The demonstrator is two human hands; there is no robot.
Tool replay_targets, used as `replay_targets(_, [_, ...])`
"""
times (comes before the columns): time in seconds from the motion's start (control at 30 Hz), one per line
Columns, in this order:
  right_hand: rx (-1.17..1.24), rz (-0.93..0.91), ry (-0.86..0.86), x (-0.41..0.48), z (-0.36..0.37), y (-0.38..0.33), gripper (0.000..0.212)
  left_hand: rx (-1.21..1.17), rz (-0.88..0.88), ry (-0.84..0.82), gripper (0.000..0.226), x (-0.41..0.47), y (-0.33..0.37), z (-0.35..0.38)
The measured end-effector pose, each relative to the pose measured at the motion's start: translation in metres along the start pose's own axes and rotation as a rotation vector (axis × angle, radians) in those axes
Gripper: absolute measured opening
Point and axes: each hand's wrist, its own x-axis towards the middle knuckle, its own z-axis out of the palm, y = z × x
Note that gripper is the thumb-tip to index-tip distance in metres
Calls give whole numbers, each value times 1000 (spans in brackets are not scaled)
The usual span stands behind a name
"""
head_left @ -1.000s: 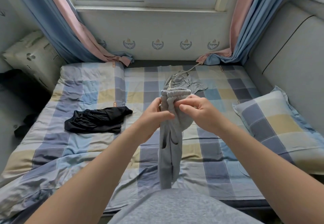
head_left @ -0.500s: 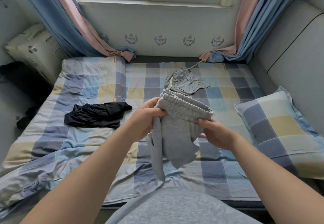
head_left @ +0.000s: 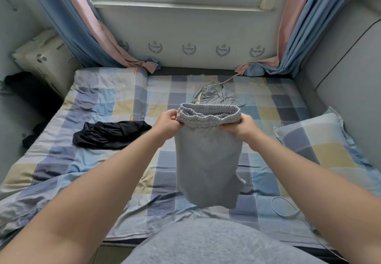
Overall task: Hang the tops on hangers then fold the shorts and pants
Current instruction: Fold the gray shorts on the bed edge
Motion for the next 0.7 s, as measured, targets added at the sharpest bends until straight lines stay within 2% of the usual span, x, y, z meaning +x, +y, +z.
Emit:
replay_targets(0.23, [-68, -165, 41, 16, -38, -21, 42, 57, 112, 30, 17, 19, 34, 16])
replay_targets(0.4, [-130, -135, 30, 13, -45, 8, 45, 141, 88, 27, 18, 18, 17, 35])
replay_targets(0.53, [-382, 11, 30, 6, -35, 76, 46, 240, -62, -23, 16, 16, -44, 57])
replay_targets(0.7, [-772, 163, -37, -25, 4, 217, 37, 368, -310, -70, 9, -4, -184, 100])
